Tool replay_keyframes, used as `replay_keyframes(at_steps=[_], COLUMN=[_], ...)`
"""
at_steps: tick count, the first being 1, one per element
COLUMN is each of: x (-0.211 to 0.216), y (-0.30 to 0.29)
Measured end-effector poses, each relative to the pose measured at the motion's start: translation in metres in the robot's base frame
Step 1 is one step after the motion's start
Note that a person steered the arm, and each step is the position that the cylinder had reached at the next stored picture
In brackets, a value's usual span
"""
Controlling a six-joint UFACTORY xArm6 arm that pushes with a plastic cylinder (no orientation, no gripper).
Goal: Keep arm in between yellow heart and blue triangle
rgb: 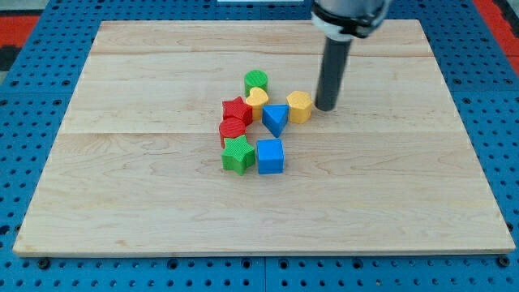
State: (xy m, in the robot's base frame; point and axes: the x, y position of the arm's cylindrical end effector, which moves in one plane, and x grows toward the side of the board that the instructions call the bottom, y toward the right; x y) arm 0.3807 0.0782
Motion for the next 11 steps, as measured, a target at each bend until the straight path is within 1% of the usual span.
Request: replay_keyframes(at_steps=[1, 2, 3, 4, 5, 7, 9, 10, 11], x=[0.02, 0.081, 0.082, 0.073, 0.058, 0.055, 0.026, 0.013, 0.004], y=[0.002, 0.013, -0.019, -0.02, -0.041, -0.033, -0.037, -0.047, -0.072])
